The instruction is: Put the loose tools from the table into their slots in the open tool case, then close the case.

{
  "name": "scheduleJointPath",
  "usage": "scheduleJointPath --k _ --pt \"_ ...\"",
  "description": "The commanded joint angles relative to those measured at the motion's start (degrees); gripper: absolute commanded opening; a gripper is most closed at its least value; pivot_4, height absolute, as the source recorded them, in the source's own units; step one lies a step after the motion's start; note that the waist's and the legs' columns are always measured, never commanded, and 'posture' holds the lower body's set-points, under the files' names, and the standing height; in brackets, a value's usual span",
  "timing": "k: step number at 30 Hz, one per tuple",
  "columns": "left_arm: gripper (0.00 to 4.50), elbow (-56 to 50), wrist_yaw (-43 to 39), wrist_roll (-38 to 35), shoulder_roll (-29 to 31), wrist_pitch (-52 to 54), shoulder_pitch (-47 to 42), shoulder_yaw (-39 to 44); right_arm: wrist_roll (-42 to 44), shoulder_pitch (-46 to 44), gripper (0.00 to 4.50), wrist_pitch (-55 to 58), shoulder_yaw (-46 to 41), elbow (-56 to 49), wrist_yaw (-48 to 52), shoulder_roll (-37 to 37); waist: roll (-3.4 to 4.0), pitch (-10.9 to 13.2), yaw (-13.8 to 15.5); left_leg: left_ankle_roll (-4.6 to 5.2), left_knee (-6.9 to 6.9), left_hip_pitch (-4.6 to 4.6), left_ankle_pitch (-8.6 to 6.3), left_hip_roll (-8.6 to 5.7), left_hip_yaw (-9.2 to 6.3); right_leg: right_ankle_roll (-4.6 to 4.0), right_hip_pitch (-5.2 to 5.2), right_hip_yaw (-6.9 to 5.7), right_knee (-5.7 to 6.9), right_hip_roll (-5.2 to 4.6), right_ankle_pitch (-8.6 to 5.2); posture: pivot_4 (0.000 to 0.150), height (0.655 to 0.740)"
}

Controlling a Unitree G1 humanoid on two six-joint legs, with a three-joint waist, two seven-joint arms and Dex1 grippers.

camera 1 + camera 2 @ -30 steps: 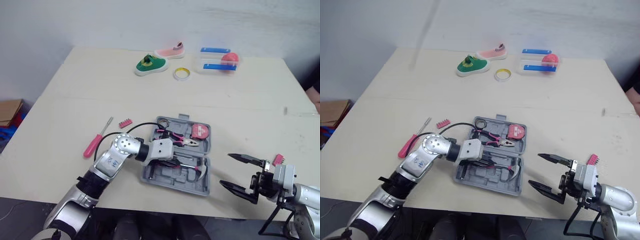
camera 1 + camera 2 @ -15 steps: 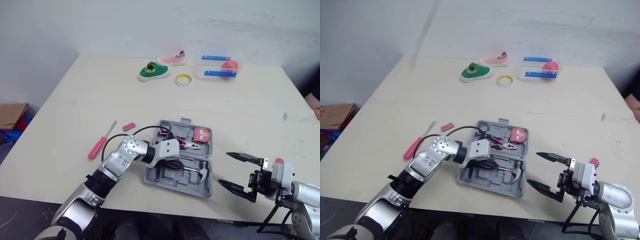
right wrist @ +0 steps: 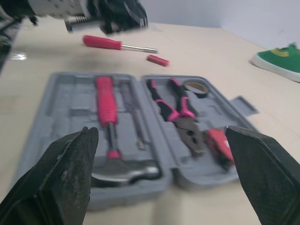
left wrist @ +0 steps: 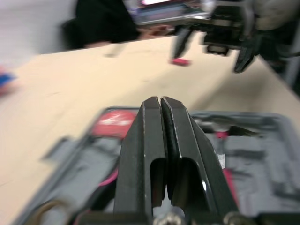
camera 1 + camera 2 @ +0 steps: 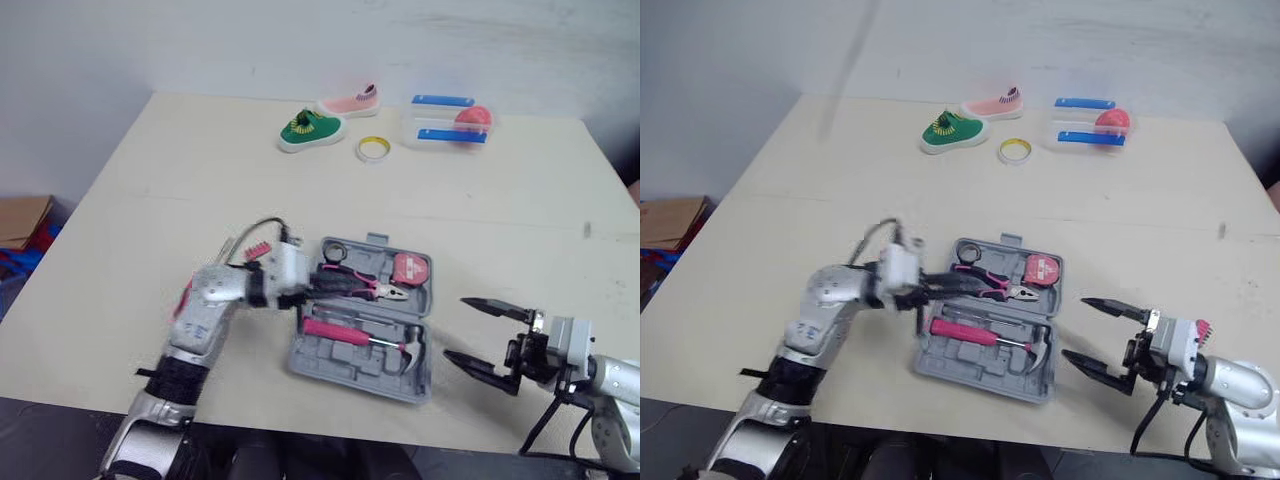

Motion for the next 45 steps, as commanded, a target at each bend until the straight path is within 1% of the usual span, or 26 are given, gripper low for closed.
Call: scheduleJointPath --k 1,2,3,5,7,8,11,14,16,20,24,28,34,38,41,43,45 --pt "1.29 -2.5 3.3 -2.4 3.4 1.1 1.5 7.1 1.2 0.1 4.5 -1.6 -3.9 2.7 0.5 -1.3 0.03 0.0 0.1 -0.02 0.0 0.02 0.01 0.02 -0.01 0.0 0.02 -0.01 0.0 0.03 0.0 0.15 0.74" --pt "1.73 -2.3 4.0 -2.5 4.4 1.9 2.2 8.2 1.2 0.1 4.5 -1.8 -4.5 3.6 0.8 -1.5 0.03 0.0 0.1 -0.02 0.0 0.04 0.01 0.02 0.0 0.0 0.02 -0.01 0.0 0.02 -0.01 0.15 0.74" --pt "2.27 -2.2 4.4 -2.6 5.0 2.4 2.6 8.8 1.3 0.0 4.5 -1.9 -4.9 4.2 0.9 -1.6 0.04 0.0 0.1 -0.02 0.0 0.09 0.01 0.0 0.01 0.0 0.08 0.0 0.01 0.01 -0.01 0.15 0.74" --pt "3.17 1.4 5.2 -1.7 8.9 -0.1 8.1 15.0 1.0 -0.5 4.5 -3.9 -7.4 9.3 1.6 -2.5 0.04 0.1 0.1 0.01 -0.01 0.12 0.0 -0.05 0.04 0.0 0.12 0.01 0.01 -0.03 0.0 0.15 0.74" --pt "4.09 3.4 6.8 -2.4 11.7 -0.5 12.7 20.8 0.5 -0.9 4.5 -6.0 -9.8 13.4 1.3 -3.1 0.01 0.1 -0.3 0.05 -0.03 0.17 -0.03 -0.1 0.12 0.0 0.12 0.06 0.01 -0.08 0.0 0.15 0.74" --pt "4.44 4.1 7.7 -2.7 12.9 -0.5 15.2 23.7 -0.1 -0.9 4.5 -7.9 -11.2 15.9 0.7 -3.3 -0.06 0.3 -0.7 0.05 -0.09 0.2 -0.04 -0.08 0.17 0.0 0.11 0.11 0.01 -0.08 0.0 0.15 0.74" --pt "4.44 5.4 9.2 -4.3 15.0 0.1 22.2 30.7 -0.5 -0.6 4.5 -11.1 -15.0 22.2 -0.4 -4.3 -0.19 0.5 -1.1 -0.02 -0.16 0.19 -0.09 -0.03 0.13 -0.08 0.06 0.06 0.0 -0.09 -0.05 0.15 0.74" --pt "4.44 6.8 9.2 -3.7 16.2 -1.5 27.6 34.4 0.1 0.3 4.5 -11.6 -17.5 26.0 -0.5 -5.2 -0.18 0.6 -1.2 0.0 -0.21 0.2 -0.24 -0.04 0.15 -0.13 0.08 0.02 -0.04 -0.15 -0.07 0.15 0.74" --pt "4.44 7.8 9.6 -3.7 16.7 -2.1 29.4 36.2 0.0 0.6 4.5 -12.3 -18.3 27.8 -0.3 -5.6 -0.18 0.6 -1.1 0.0 -0.22 0.2 -0.28 -0.05 0.13 -0.14 0.09 -0.01 -0.06 -0.18 -0.08 0.15 0.74" --pt "4.44 15.8 12.2 -3.3 18.8 -5.0 34.9 44.6 0.3 3.3 4.5 -16.6 -24.4 38.6 -1.0 -8.4 -0.16 0.6 -1.4 -0.23 -0.27 0.23 -0.46 -0.09 0.12 -0.23 0.08 -0.03 -0.05 -0.23 -0.12 0.15 0.74" --pt "4.44 16.2 13.5 -3.7 18.9 -5.2 36.4 45.9 -0.6 4.8 4.5 -20.4 -26.5 46.0 -2.1 -9.1 -0.22 0.6 -1.4 -0.36 -0.31 0.29 -0.62 -0.06 0.02 -0.69 0.12 -0.15 -0.07 -0.26 -0.37 0.15 0.74" --pt "4.44 15.6 14.8 -3.8 18.7 -5.1 36.0 46.3 -0.4 6.6 4.5 -23.3 -27.4 49.3 -2.7 -9.0 -0.2 0.7 -1.5 -0.42 -0.31 0.29 -0.66 -0.06 0.04 -0.66 0.16 -0.23 -0.04 -0.28 -0.35 0.15 0.74" --pt "4.44 13.5 15.8 -4.1 17.7 -4.3 35.2 44.8 0.8 6.3 4.5 -23.6 -26.3 47.1 -2.9 -7.8 -0.2 0.7 -2.4 -0.43 -0.29 0.29 -0.62 -0.02 0.03 -0.59 0.17 -0.25 0.0 -0.2 -0.32 0.15 0.74" --pt "4.44 11.3 15.8 -4.6 17.5 -3.5 34.3 43.7 1.3 4.1 4.5 -21.6 -24.6 42.8 -2.8 -6.9 -0.21 0.7 -3.0 -0.43 -0.26 0.33 -0.56 -0.02 0.07 -0.46 0.18 -0.2 0.05 -0.17 -0.25 0.15 0.74" --pt "4.44 8.7 15.8 -5.0 17.6 -2.4 33.8 42.6 2.1 3.0 4.5 -19.1 -23.0 38.0 -2.6 -5.9 -0.21 0.7 -3.0 -0.44 -0.24 0.33 -0.48 0.01 0.08 -0.33 0.16 -0.15 0.08 -0.12 -0.18 0.15 0.74" --pt "4.44 5.0 14.9 -6.1 17.9 -0.6 32.7 40.6 3.2 1.4 4.5 -15.9 -20.3 31.6 -2.2 -4.9 -0.17 0.7 -2.9 -0.43 -0.23 0.33 -0.45 0.0 0.08 -0.28 0.16 -0.15 0.11 -0.13 -0.16 0.15 0.74" --pt "4.44 0.4 13.2 -7.5 18.7 2.2 30.4 36.9 4.9 -0.7 4.5 -11.4 -17.1 24.4 -1.4 -4.7 -0.16 0.7 -2.8 -0.42 -0.23 0.32 -0.4 0.0 0.06 -0.23 0.15 -0.16 0.14 -0.13 -0.13 0.15 0.74"
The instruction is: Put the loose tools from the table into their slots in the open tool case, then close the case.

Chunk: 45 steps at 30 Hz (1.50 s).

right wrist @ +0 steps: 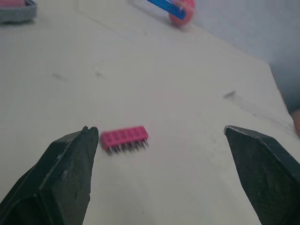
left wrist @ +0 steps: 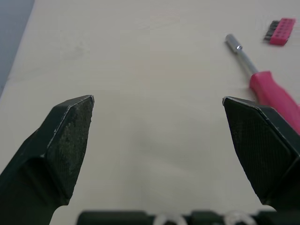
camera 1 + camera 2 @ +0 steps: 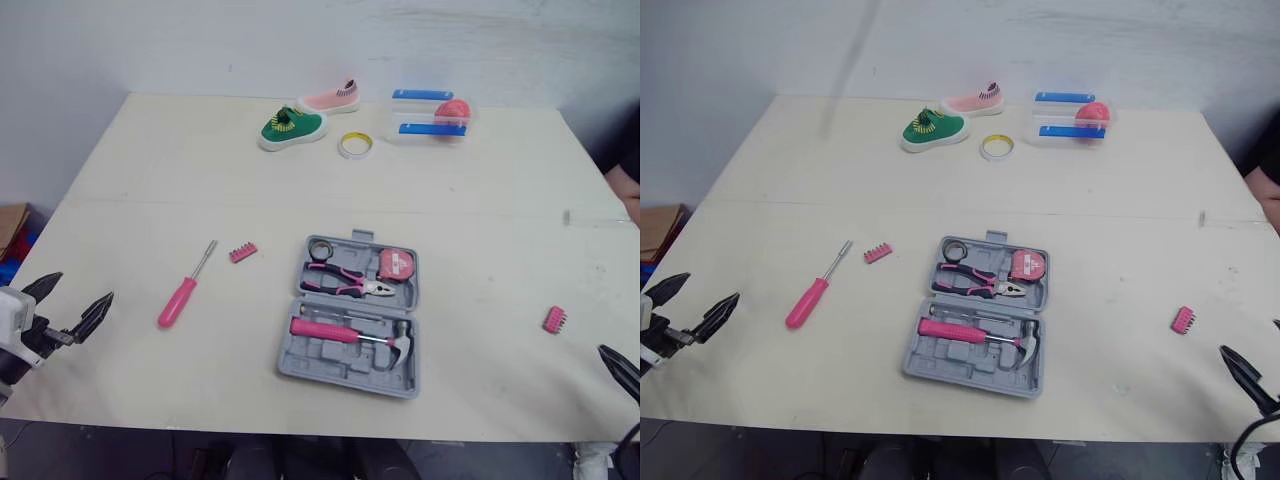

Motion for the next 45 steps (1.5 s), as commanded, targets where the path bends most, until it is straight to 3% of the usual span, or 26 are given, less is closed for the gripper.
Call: scheduleJointPath --k 1,8,14,18,31,45 --pt "4.44 -7.8 -2.3 -3.1 1.7 3.6 -3.3 -4.3 3.8 -2.5 4.5 6.3 3.5 -11.4 1.1 0.0 0.03 0.0 0.1 0.02 0.01 -0.01 0.03 0.0 0.0 0.04 0.0 0.0 0.03 0.0 0.02 0.15 0.74" --pt "4.44 -8.0 -8.2 0.8 6.4 6.1 -11.1 -15.0 3.3 -4.5 4.5 13.1 10.6 -23.8 0.4 2.3 0.08 0.1 0.9 0.16 -0.06 -0.09 0.33 -0.01 -0.12 0.06 -0.08 -0.11 0.04 0.09 0.03 0.15 0.74" --pt "4.44 9.7 -9.1 7.3 5.4 6.1 -26.2 -24.4 4.1 -4.6 4.5 17.7 16.0 -32.5 2.1 3.5 0.14 0.1 1.7 0.2 0.09 -0.14 0.33 0.0 0.03 0.08 -0.19 -0.05 0.13 0.19 0.02 0.15 0.74" --pt "4.44 14.0 -10.4 10.1 3.5 4.7 -31.8 -28.7 3.7 -4.6 4.5 18.3 16.7 -34.5 0.7 4.6 0.07 0.2 1.8 0.27 0.19 -0.14 0.35 -0.01 0.24 0.14 -0.31 -0.25 0.29 0.16 0.04 0.15 0.74" --pt "4.44 27.1 -9.5 16.2 -1.7 3.6 -43.7 -35.4 3.2 -0.5 4.5 17.9 16.5 -38.3 -0.6 6.4 0.04 0.2 1.6 0.18 0.53 -0.14 0.38 0.39 0.55 0.22 -0.5 0.14 0.55 0.79 0.06 0.15 0.74" --pt "4.44 38.4 -9.2 21.6 -5.5 2.0 -50.5 -38.9 3.6 1.0 4.5 17.5 15.4 -38.5 -0.8 6.5 -0.06 0.2 1.8 0.13 1.12 -0.41 0.39 0.56 0.72 0.22 -1.07 0.41 1.4 0.83 0.06 0.15 0.74"
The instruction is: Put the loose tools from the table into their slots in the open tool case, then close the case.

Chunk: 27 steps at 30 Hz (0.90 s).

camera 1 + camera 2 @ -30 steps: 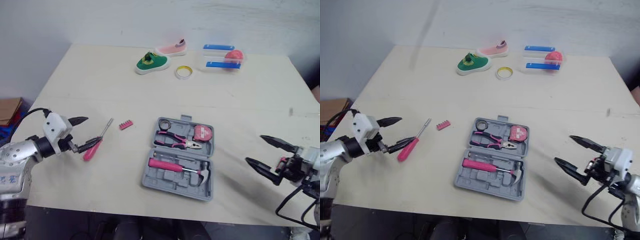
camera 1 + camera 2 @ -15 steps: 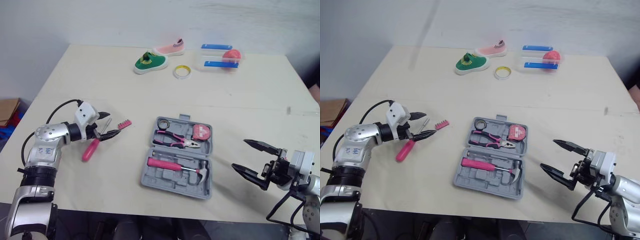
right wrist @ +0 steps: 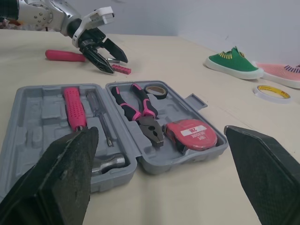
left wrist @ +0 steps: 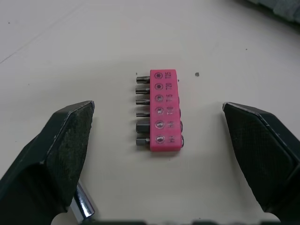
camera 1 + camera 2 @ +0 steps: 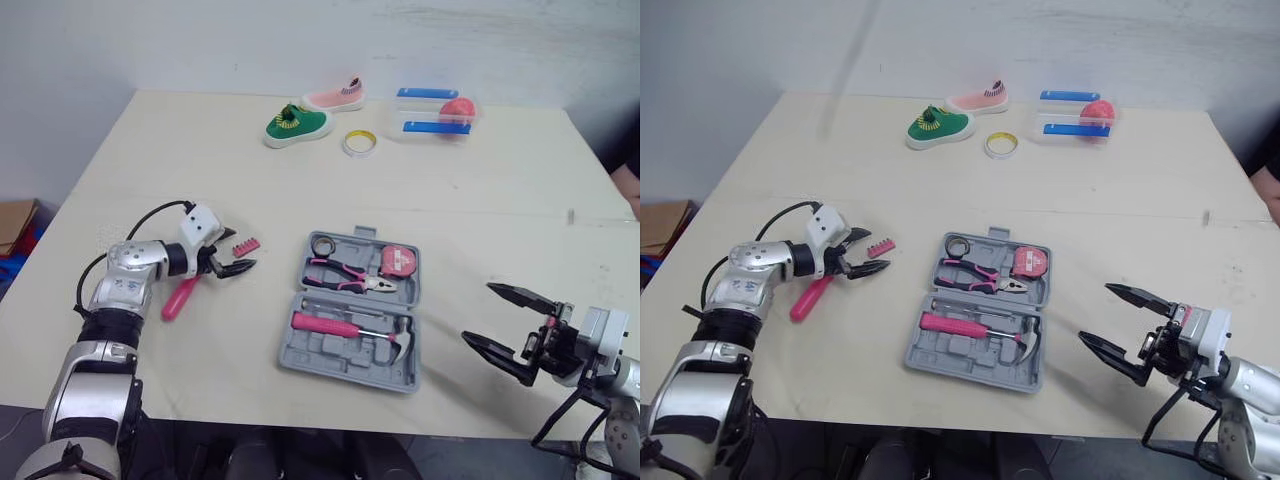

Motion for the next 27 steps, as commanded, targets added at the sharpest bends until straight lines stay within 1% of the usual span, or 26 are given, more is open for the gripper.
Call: scheduleJointPath --k 1,3,5,6,9,11,12,13,18,21,22,24,27 --pt "4.44 2.3 -0.4 0.7 -0.8 -0.3 -1.2 -0.3 0.9 0.2 4.5 -1.1 -2.5 -1.3 0.2 -0.4 0.0 0.0 0.1 0.0 0.0 0.0 0.0 0.0 0.0 0.0 0.01 -0.01 0.0 0.01 0.0 0.15 0.74" --pt "4.44 3.2 -1.8 0.8 -1.1 0.2 -1.2 -0.9 0.8 0.2 4.5 -1.2 -2.6 -1.2 0.2 -0.5 0.0 0.0 0.1 0.01 0.01 0.0 0.0 -0.02 0.0 0.0 0.01 0.0 0.0 -0.01 0.0 0.15 0.74" --pt "3.92 4.2 -2.0 0.9 -1.5 -0.1 -1.2 -0.9 0.8 0.0 4.5 -1.2 -2.7 -1.1 0.2 -0.6 0.0 0.0 0.1 0.01 0.02 0.0 0.0 -0.03 0.0 0.0 0.02 -0.01 0.01 -0.01 0.0 0.15 0.74" --pt "3.78 4.7 -2.2 1.0 -1.7 -0.1 -1.1 -0.9 0.8 -0.1 4.5 -1.2 -2.8 -1.0 0.1 -0.6 0.01 0.0 0.1 0.01 0.02 0.01 0.0 -0.03 0.0 0.0 0.02 -0.01 0.02 0.0 0.0 0.15 0.74" --pt "2.55 5.4 -3.0 1.2 -2.1 0.0 -0.8 -1.1 0.7 -0.1 4.5 -1.2 -2.9 -1.0 0.0 -0.7 0.01 0.0 0.1 0.01 0.01 0.04 0.0 -0.03 0.0 0.0 0.04 -0.02 0.05 -0.01 0.0 0.15 0.74" --pt "1.5 5.6 -3.2 1.4 -2.2 0.3 -0.6 -1.2 0.8 -0.1 4.5 -1.0 -3.0 -1.1 -0.2 -0.7 0.0 0.0 0.1 0.01 0.02 0.07 0.0 -0.03 -0.02 0.0 0.04 -0.02 0.13 -0.03 0.0 0.15 0.74" --pt "1.2 5.5 -3.2 1.4 -2.2 0.3 -0.6 -1.1 0.8 -0.2 4.5 -0.9 -3.1 -1.1 -0.3 -0.7 0.01 0.0 0.1 0.01 0.03 0.09 0.01 -0.03 -0.02 0.0 0.04 0.0 0.2 -0.05 0.0 0.15 0.74" --pt "0.79 5.4 -3.3 1.3 -2.2 0.3 -0.4 -1.0 0.8 -0.2 4.5 -0.9 -3.1 -1.1 -0.3 -0.8 0.01 0.0 0.1 0.01 0.03 0.11 0.01 -0.03 -0.02 -0.01 0.04 0.0 0.23 -0.06 0.0 0.15 0.74" --pt "0.74 4.5 -3.6 0.6 -1.8 -0.4 0.2 -0.1 0.7 -0.3 4.5 -0.6 -3.1 -1.2 -0.3 -0.6 0.0 0.0 0.1 -0.01 0.01 0.17 0.03 -0.03 -0.04 -0.02 0.04 0.01 0.34 -0.11 0.01 0.15 0.74" --pt "0.74 1.2 -4.3 -1.9 -1.6 -4.2 0.7 2.6 0.5 -0.6 4.5 -0.6 -3.0 -1.1 -0.2 -0.6 0.0 0.0 0.0 -0.01 -0.03 0.16 0.03 -0.03 -0.03 -0.03 0.02 0.02 0.33 -0.11 0.0 0.15 0.74" --pt "0.74 -2.4 -5.3 -4.0 -1.5 -5.4 0.8 4.0 0.4 -0.6 4.5 -0.6 -2.9 -1.0 -0.1 -0.6 -0.01 0.0 -0.1 -0.03 -0.04 0.16 0.02 -0.02 -0.02 -0.03 0.01 0.03 0.32 -0.11 0.0 0.15 0.74" --pt "0.74 -10.0 -9.0 -7.6 -0.7 -4.1 1.8 5.1 0.4 -0.7 4.5 -0.5 -2.9 -1.1 0.0 -0.7 -0.11 0.1 0.0 -0.04 -0.05 0.03 0.01 0.01 -0.03 -0.04 -0.11 0.0 0.32 -0.08 -0.01 0.15 0.74" --pt "0.74 -22.2 -14.4 -11.2 1.2 -1.4 4.3 4.3 0.0 -0.5 4.5 -0.6 -2.1 -1.5 1.5 -1.4 -0.17 0.1 0.1 -0.06 -0.03 -0.06 0.02 0.05 -0.03 -0.05 -0.15 -0.03 0.3 -0.04 -0.01 0.15 0.74"
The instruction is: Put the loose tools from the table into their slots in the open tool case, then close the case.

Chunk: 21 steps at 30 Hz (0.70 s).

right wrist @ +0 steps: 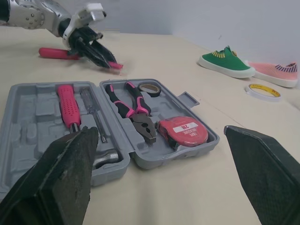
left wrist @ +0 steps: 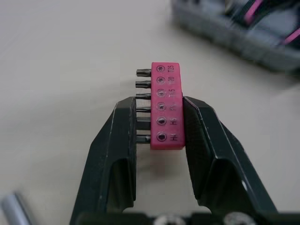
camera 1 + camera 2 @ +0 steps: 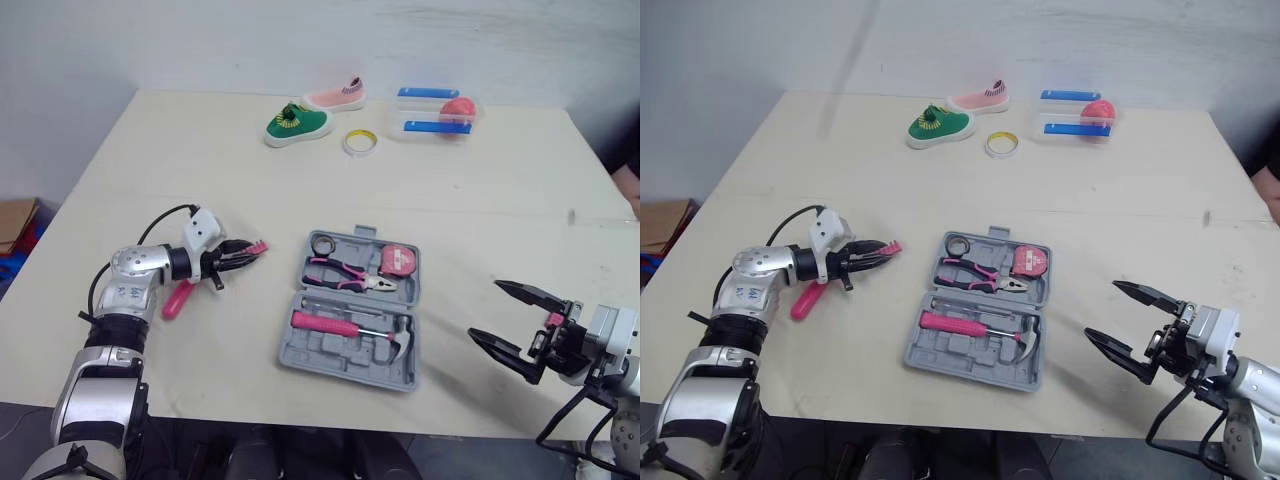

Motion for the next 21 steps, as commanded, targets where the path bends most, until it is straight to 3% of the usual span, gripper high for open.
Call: scheduleJointPath --k 1,6,10,15,21 --pt "0.74 -16.6 -6.6 -5.8 3.0 2.0 1.9 0.6 -0.2 0.1 4.5 -1.0 0.2 -1.8 2.7 -1.6 0.02 0.0 0.0 -0.01 0.0 0.0 0.01 0.0 0.01 0.0 0.03 0.01 -0.07 0.01 0.0 0.15 0.74" --pt "0.74 -31.9 -12.7 -7.4 6.7 7.0 6.0 -4.8 0.5 -0.4 4.5 0.9 3.0 -5.6 5.0 -2.6 0.05 0.0 -0.1 -0.01 0.02 0.06 0.01 0.0 0.04 0.0 0.15 0.05 -0.21 0.03 0.0 0.15 0.74" --pt "0.74 -41.4 -12.1 -9.6 6.7 16.8 7.0 -8.4 1.5 0.8 4.5 2.5 4.0 -8.2 6.5 -3.1 0.04 0.0 -0.1 0.01 0.04 0.07 0.02 0.0 0.01 0.01 0.18 0.06 -0.22 0.04 0.0 0.15 0.74" --pt "0.74 -50.1 -13.5 -2.2 12.2 25.6 6.2 -18.3 1.8 0.7 4.5 3.9 5.6 -10.4 5.3 -1.7 0.04 0.0 -0.1 0.01 -0.02 0.08 0.02 -0.02 -0.06 0.01 0.24 0.17 -0.32 0.04 0.0 0.15 0.74" --pt "0.74 -52.3 -9.9 4.4 12.2 27.2 5.7 -24.0 1.1 0.6 4.5 4.6 6.6 -10.8 3.9 -0.8 0.02 0.0 0.0 0.04 0.0 0.07 0.01 -0.04 -0.06 0.0 0.26 0.36 -0.37 0.01 0.0 0.15 0.74"
